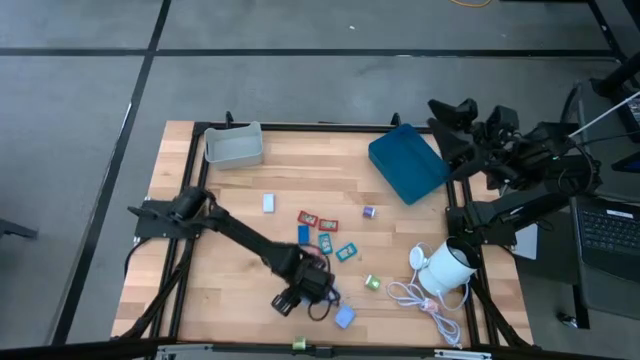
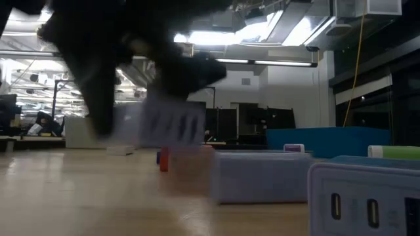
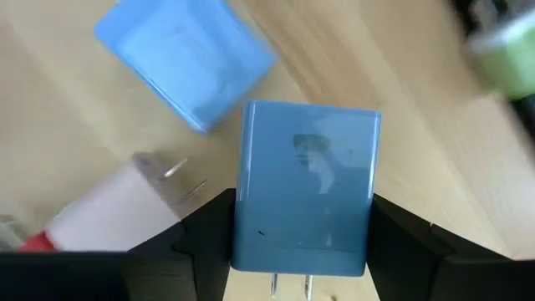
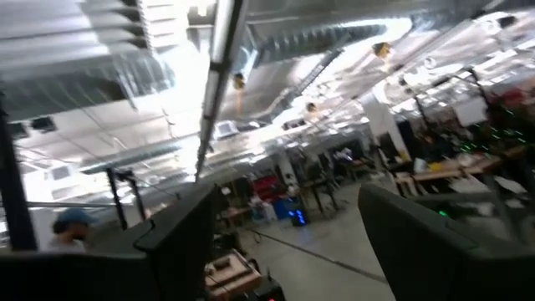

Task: Pick & Place Office items
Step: Put the left sky blue charger adapter into the blue bin

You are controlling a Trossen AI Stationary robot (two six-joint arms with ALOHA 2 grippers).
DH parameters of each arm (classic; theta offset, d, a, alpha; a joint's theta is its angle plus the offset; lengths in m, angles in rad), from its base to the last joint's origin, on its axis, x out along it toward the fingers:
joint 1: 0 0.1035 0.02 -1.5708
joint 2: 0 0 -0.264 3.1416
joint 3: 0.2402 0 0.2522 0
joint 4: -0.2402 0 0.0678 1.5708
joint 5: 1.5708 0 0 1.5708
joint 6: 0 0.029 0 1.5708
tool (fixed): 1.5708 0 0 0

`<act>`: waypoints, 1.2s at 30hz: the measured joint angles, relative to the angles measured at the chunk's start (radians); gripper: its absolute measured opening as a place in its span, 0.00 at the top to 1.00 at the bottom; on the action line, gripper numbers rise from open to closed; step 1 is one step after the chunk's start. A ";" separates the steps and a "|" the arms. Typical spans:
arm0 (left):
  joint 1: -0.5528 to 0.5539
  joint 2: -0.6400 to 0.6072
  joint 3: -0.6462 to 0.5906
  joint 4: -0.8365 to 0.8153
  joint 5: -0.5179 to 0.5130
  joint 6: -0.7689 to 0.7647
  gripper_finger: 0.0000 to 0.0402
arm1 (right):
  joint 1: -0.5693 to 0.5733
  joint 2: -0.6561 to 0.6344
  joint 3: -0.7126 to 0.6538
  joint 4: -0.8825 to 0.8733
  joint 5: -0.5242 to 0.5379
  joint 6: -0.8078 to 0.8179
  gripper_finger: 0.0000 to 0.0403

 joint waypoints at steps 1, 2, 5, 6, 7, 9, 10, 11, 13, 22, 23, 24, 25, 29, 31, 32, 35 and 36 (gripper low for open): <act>0.014 -0.016 0.000 0.001 -0.001 -0.010 0.47 | 0.000 -0.001 0.000 0.008 -0.008 -0.004 0.27; 0.030 -0.029 0.000 0.001 -0.003 -0.019 0.47 | 0.000 -0.001 0.000 0.016 -0.013 -0.006 0.27; 0.093 -0.079 0.000 0.012 -0.018 -0.063 0.47 | 0.000 -0.009 0.000 0.024 -0.032 -0.006 0.27; 0.114 -0.097 0.000 0.026 -0.017 -0.082 0.47 | 0.000 -0.010 0.000 0.025 -0.032 -0.006 0.27; 0.134 -0.116 0.001 0.039 -0.017 -0.097 0.47 | 0.000 -0.012 0.000 0.025 -0.032 -0.006 0.27; 0.163 -0.150 0.002 0.060 0.004 -0.129 0.47 | 0.000 -0.015 0.000 0.022 -0.035 -0.006 0.27; 0.175 -0.166 0.002 0.071 0.016 -0.145 0.47 | 0.000 -0.016 -0.001 0.024 -0.035 -0.006 0.27; 0.185 -0.181 0.002 0.089 0.023 -0.160 0.47 | 0.000 -0.018 0.000 0.024 -0.035 -0.006 0.27; 0.217 -0.208 0.002 0.121 0.031 -0.186 0.47 | 0.000 -0.020 -0.001 0.024 -0.038 -0.005 0.27; 0.395 -0.225 0.003 0.313 -0.093 -0.204 0.47 | 0.000 -0.020 -0.001 0.063 -0.084 0.000 0.27; 0.417 -0.225 0.003 0.359 -0.095 -0.193 0.47 | 0.000 -0.020 0.000 0.063 -0.083 -0.004 0.27; 0.441 -0.225 0.003 0.405 -0.092 -0.180 0.47 | 0.000 -0.020 0.000 0.063 -0.082 -0.007 0.27; 0.466 -0.225 0.003 0.452 -0.083 -0.164 0.47 | 0.000 -0.020 0.000 0.064 -0.071 -0.010 0.27; 0.565 -0.225 0.003 0.572 0.005 -0.130 0.47 | 0.000 -0.020 -0.001 0.065 0.007 -0.028 0.27; 0.606 -0.217 0.003 0.594 0.044 -0.113 0.47 | 0.000 -0.020 0.000 0.066 0.045 -0.036 0.27; 0.625 -0.213 0.003 0.594 0.062 -0.107 0.47 | 0.000 -0.020 0.000 0.065 0.062 -0.036 0.27; 0.663 -0.200 0.003 0.627 0.122 -0.079 0.47 | 0.000 -0.018 0.000 0.066 0.098 -0.035 0.27; 0.674 -0.195 0.003 0.634 0.149 -0.075 0.47 | 0.000 -0.017 0.000 0.065 0.104 -0.034 0.27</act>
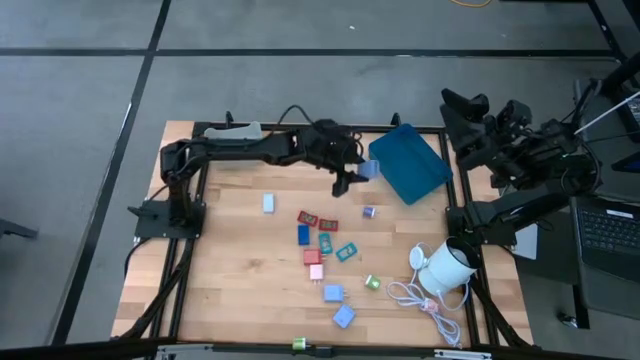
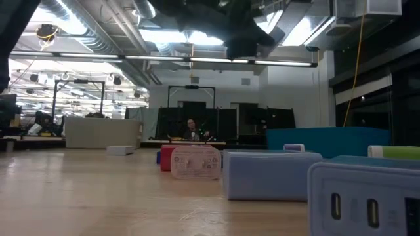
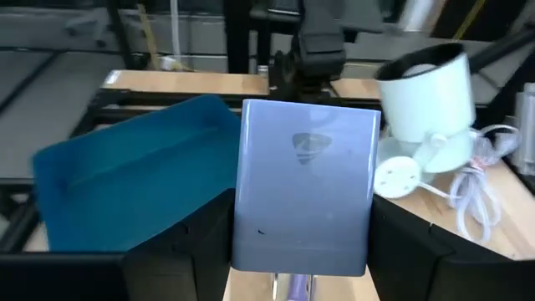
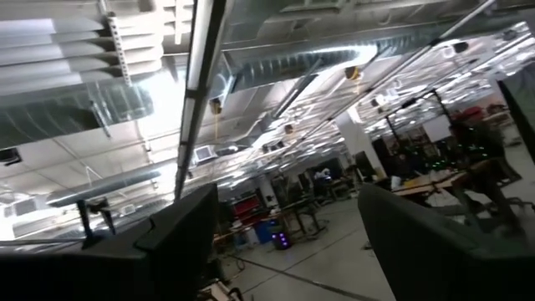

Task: Pick & Place Office items
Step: Put the left sky blue charger adapter into the blue bin

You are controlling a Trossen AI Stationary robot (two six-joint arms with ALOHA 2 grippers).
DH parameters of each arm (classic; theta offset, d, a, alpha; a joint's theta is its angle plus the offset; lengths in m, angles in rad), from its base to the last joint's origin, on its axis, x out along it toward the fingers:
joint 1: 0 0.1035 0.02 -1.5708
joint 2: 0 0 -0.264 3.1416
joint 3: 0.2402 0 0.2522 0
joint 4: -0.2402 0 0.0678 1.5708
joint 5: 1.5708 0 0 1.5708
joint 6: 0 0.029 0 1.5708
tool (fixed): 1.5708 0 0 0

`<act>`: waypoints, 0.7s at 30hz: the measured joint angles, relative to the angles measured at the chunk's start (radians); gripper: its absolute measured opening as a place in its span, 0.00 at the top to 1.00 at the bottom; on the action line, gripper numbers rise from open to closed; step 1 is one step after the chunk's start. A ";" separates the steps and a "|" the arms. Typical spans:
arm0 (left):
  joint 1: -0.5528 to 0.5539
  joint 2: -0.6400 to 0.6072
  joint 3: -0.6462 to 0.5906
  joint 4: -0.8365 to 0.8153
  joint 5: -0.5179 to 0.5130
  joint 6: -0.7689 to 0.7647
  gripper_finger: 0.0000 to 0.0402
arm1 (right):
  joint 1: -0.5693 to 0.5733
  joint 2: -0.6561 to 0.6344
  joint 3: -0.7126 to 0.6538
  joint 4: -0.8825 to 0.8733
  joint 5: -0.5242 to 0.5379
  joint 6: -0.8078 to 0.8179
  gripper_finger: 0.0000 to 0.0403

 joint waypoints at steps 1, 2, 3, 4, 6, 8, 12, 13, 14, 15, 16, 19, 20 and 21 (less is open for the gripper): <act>0.010 0.010 0.000 0.009 0.027 0.001 0.47 | 0.000 0.001 0.000 0.000 0.002 0.002 0.27; 0.016 0.025 0.000 0.047 0.046 0.001 0.47 | 0.000 0.002 0.000 0.001 0.004 0.006 0.27; 0.022 0.041 0.000 0.074 0.066 -0.004 0.47 | 0.000 0.004 0.000 0.004 0.005 0.007 0.27; 0.029 0.059 0.000 0.093 0.082 -0.017 0.47 | 0.000 0.007 0.000 0.005 0.004 0.007 0.27; 0.039 0.099 0.000 0.163 0.087 -0.050 0.47 | 0.000 0.011 0.000 0.008 0.004 0.005 0.27; 0.048 0.138 0.000 0.226 0.089 -0.086 0.47 | 0.000 0.015 0.000 0.011 0.004 0.005 0.27; 0.064 0.210 0.000 0.316 0.091 -0.148 0.47 | 0.000 0.015 0.000 0.011 0.000 0.005 0.27; 0.069 0.222 0.000 0.334 0.091 -0.163 0.47 | 0.000 0.015 0.000 0.011 -0.003 0.005 0.27; 0.073 0.234 0.000 0.347 0.090 -0.175 0.47 | 0.000 0.015 0.000 0.010 -0.003 0.006 0.27; 0.076 0.246 0.000 0.372 0.083 -0.183 0.47 | 0.000 0.015 0.000 0.008 -0.003 0.006 0.27; 0.081 0.255 0.000 0.385 0.077 -0.195 0.47 | 0.000 0.015 0.000 0.001 -0.003 0.010 0.27; 0.095 0.285 0.003 0.415 0.078 -0.234 0.47 | 0.000 0.016 0.000 -0.072 0.057 0.037 0.27; 0.099 0.288 0.012 0.399 0.076 -0.241 0.47 | 0.000 0.016 0.000 -0.113 0.105 0.056 0.27; 0.102 0.288 0.028 0.369 0.070 -0.234 0.47 | 0.000 0.016 0.000 -0.160 0.162 0.086 0.27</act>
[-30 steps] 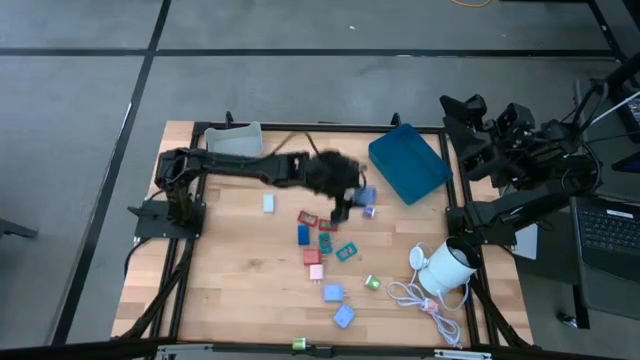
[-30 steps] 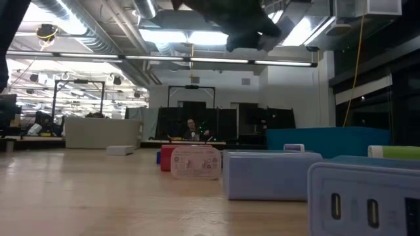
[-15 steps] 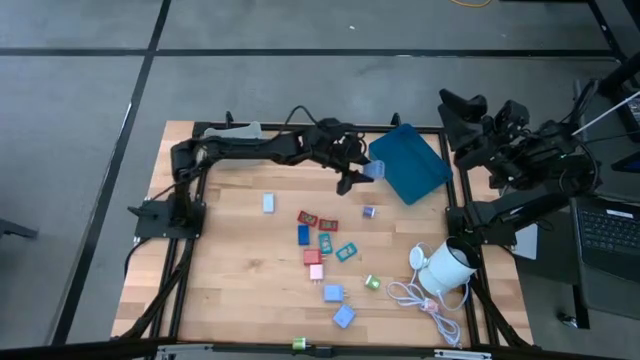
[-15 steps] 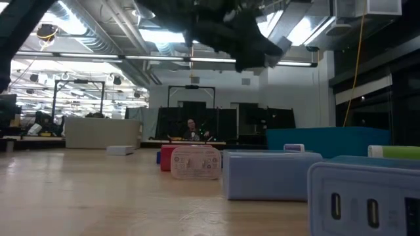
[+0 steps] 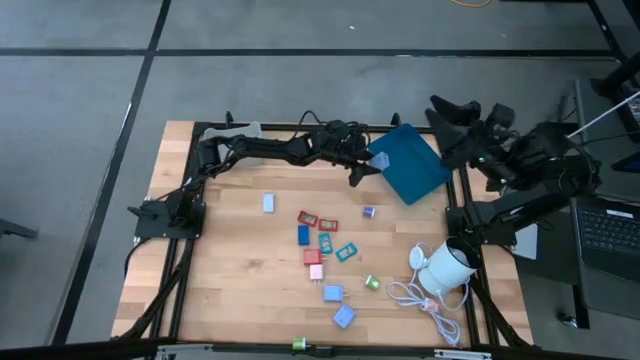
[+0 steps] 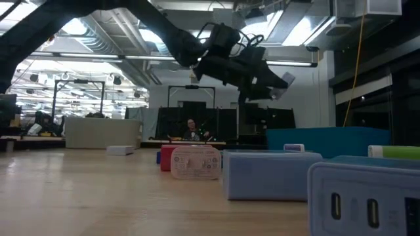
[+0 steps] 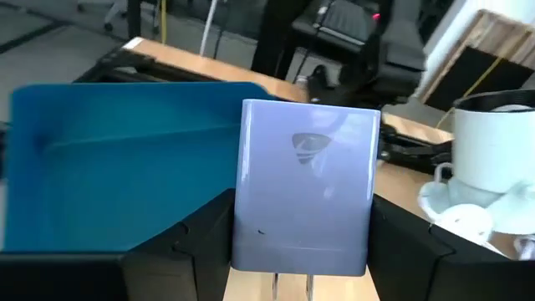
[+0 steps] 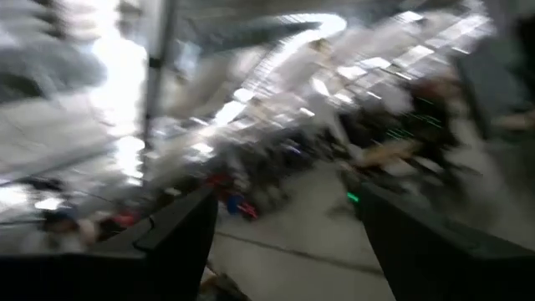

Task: Pick & Place Office items
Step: Put the left sky blue charger adapter into the blue bin

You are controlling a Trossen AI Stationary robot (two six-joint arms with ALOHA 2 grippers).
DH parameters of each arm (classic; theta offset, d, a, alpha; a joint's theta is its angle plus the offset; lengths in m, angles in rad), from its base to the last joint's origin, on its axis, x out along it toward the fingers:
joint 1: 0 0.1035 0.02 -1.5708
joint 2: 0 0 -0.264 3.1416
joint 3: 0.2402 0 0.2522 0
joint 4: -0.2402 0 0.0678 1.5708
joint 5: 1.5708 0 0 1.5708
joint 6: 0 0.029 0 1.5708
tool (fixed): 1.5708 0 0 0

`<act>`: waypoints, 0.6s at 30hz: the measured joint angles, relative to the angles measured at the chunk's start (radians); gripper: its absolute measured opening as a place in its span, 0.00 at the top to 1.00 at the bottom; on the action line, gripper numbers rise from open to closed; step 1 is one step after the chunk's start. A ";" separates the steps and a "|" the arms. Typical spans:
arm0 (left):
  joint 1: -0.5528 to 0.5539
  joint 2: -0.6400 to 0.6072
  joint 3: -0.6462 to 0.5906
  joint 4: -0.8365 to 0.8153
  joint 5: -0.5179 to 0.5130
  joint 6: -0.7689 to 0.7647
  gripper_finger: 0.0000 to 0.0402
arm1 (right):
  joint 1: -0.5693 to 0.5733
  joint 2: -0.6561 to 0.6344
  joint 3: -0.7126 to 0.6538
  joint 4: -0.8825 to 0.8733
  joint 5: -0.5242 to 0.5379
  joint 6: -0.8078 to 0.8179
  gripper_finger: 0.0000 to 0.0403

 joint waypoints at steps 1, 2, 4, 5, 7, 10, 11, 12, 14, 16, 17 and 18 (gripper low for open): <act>0.000 -0.001 0.025 -0.039 -0.019 0.026 0.47 | 0.001 -0.001 0.000 -0.048 0.055 0.039 0.27; 0.000 -0.010 0.052 -0.099 -0.051 0.066 0.47 | 0.002 -0.004 0.000 -0.103 0.109 0.077 0.27; 0.001 -0.022 0.137 -0.260 -0.108 0.194 0.47 | 0.008 -0.007 0.000 -0.213 0.205 0.161 0.27; 0.001 -0.022 0.195 -0.349 -0.126 0.263 0.47 | 0.013 -0.008 0.000 -0.271 0.235 0.204 0.27; 0.000 -0.022 0.322 -0.557 -0.169 0.388 0.47 | 0.016 -0.008 0.000 -0.380 0.258 0.321 0.27; -0.009 -0.022 0.461 -0.740 -0.294 0.567 0.47 | 0.014 -0.008 0.000 -0.514 0.246 0.487 0.27; -0.009 -0.022 0.494 -0.786 -0.323 0.606 0.47 | 0.009 -0.008 0.000 -0.547 0.247 0.509 0.27; -0.008 -0.021 0.527 -0.837 -0.339 0.638 0.47 | 0.007 -0.009 0.000 -0.574 0.252 0.525 0.27; -0.004 -0.018 0.596 -0.925 -0.368 0.690 0.47 | 0.003 -0.011 0.000 -0.621 0.255 0.570 0.27; -0.003 -0.021 0.653 -0.997 -0.428 0.737 0.47 | -0.010 -0.011 0.000 -0.678 0.250 0.624 0.27; -0.003 -0.021 0.679 -1.033 -0.456 0.757 0.47 | -0.021 -0.011 0.000 -0.717 0.250 0.648 0.27; -0.004 -0.021 0.700 -1.071 -0.477 0.774 0.47 | -0.034 -0.011 0.000 -0.765 0.244 0.676 0.27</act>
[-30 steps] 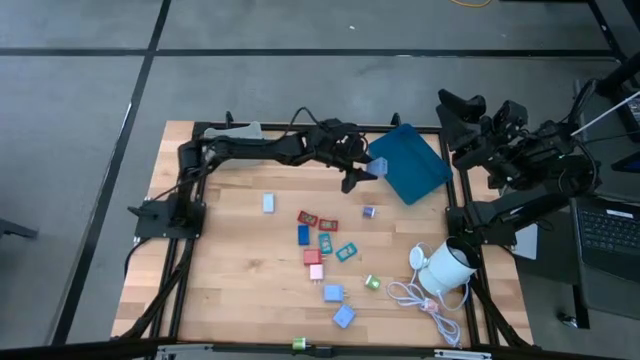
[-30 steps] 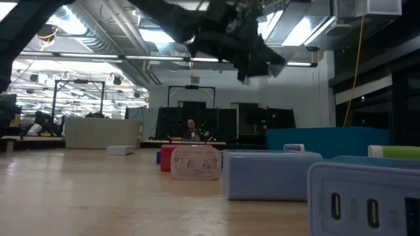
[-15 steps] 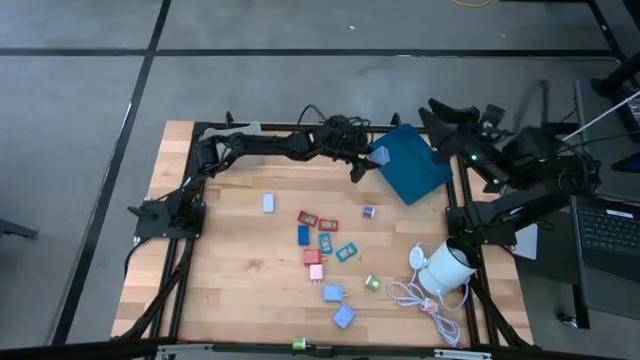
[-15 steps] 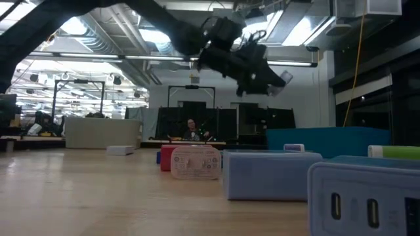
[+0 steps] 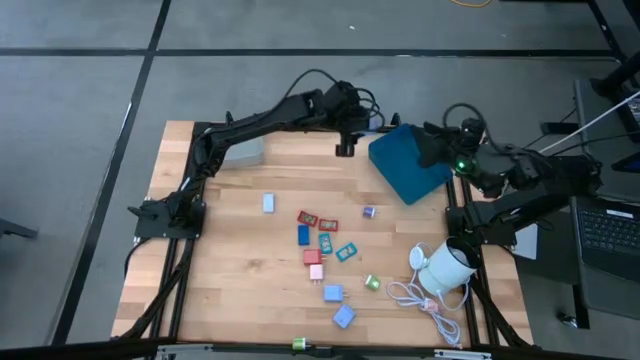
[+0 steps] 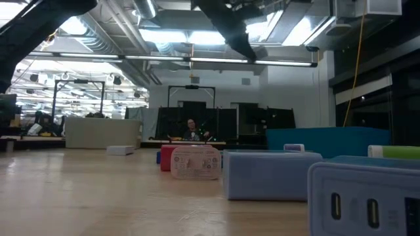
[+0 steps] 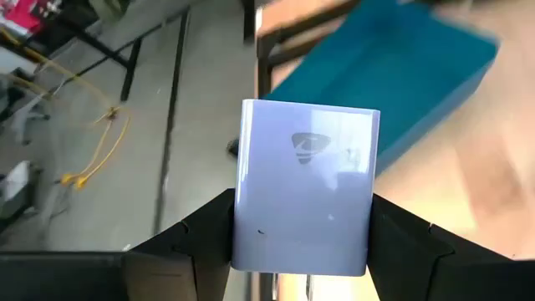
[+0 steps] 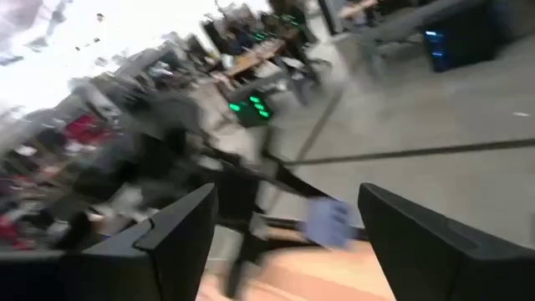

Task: Pick & Place Office items
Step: Put the left sky blue charger adapter into the blue bin

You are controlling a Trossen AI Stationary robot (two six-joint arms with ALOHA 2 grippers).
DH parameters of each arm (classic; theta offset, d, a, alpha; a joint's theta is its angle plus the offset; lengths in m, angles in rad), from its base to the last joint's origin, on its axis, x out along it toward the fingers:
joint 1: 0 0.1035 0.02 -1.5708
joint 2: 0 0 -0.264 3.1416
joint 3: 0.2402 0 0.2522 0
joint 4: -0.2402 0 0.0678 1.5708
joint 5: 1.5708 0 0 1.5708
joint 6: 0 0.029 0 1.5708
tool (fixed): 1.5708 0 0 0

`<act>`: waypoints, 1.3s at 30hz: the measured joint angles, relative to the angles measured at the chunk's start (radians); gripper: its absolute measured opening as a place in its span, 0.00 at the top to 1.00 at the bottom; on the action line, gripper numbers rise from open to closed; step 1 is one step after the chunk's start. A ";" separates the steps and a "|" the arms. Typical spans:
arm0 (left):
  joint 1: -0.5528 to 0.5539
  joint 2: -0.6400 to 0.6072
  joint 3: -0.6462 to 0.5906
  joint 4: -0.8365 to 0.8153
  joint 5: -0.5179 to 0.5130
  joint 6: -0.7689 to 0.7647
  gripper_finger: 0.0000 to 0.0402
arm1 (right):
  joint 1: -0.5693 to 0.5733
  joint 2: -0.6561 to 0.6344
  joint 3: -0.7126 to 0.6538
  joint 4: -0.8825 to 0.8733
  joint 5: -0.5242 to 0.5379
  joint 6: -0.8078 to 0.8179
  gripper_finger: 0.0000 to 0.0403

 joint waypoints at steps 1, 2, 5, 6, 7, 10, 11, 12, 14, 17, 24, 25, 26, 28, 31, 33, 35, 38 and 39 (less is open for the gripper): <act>-0.002 0.000 0.017 -0.027 -0.010 0.012 0.47 | -0.015 0.000 0.000 -0.049 -0.016 0.035 0.27; -0.008 0.001 0.032 -0.040 -0.018 0.021 0.47 | -0.032 0.000 0.000 -0.098 -0.040 0.071 0.27; -0.029 0.002 0.078 -0.052 -0.022 0.054 0.47 | -0.082 0.009 0.000 -0.189 -0.125 0.130 0.27; -0.037 -0.001 0.081 -0.036 -0.022 0.074 0.47 | -0.098 0.013 0.000 -0.201 -0.155 0.131 0.27; -0.048 -0.002 0.081 -0.015 -0.022 0.097 0.47 | -0.111 0.018 0.000 -0.204 -0.181 0.128 0.27; -0.073 -0.010 0.078 0.019 0.008 0.133 0.47 | -0.148 0.031 0.000 -0.197 -0.234 0.083 0.27; -0.082 -0.011 0.078 0.046 0.012 0.134 0.47 | -0.159 0.034 0.000 -0.198 -0.248 0.075 0.27; -0.089 -0.013 0.078 0.059 0.012 0.134 0.47 | -0.169 0.036 0.000 -0.197 -0.260 0.067 0.27; -0.101 -0.015 0.078 0.063 0.011 0.134 0.47 | -0.185 0.035 0.000 -0.192 -0.278 0.063 0.27; -0.114 -0.015 0.078 0.061 0.004 0.130 0.47 | -0.200 0.036 0.000 -0.193 -0.304 0.057 0.27; -0.132 -0.014 0.078 0.097 -0.033 0.126 0.47 | -0.225 0.037 0.000 -0.158 -0.383 0.055 0.27; -0.132 -0.014 0.078 0.110 -0.033 0.126 0.47 | -0.225 0.037 0.000 -0.151 -0.393 0.055 0.27; -0.131 -0.014 0.078 0.123 -0.034 0.126 0.47 | -0.226 0.038 0.000 -0.144 -0.403 0.054 0.27; -0.129 -0.014 0.078 0.146 -0.034 0.129 0.47 | -0.226 0.047 0.000 -0.125 -0.418 0.043 0.27; -0.128 -0.012 0.078 0.163 -0.035 0.136 0.47 | -0.226 0.067 0.000 -0.103 -0.435 0.029 0.27; -0.123 -0.009 0.078 0.152 -0.034 0.132 0.47 | -0.226 0.084 0.000 -0.096 -0.438 0.029 0.27; -0.124 -0.008 0.078 0.142 -0.033 0.126 0.47 | -0.226 0.100 0.000 -0.081 -0.439 0.029 0.27; -0.127 -0.008 0.078 0.145 -0.034 0.126 0.47 | -0.226 0.119 0.000 -0.065 -0.440 0.029 0.27; -0.130 -0.008 0.078 0.145 -0.036 0.126 0.47 | -0.226 0.124 0.000 -0.065 -0.440 0.029 0.27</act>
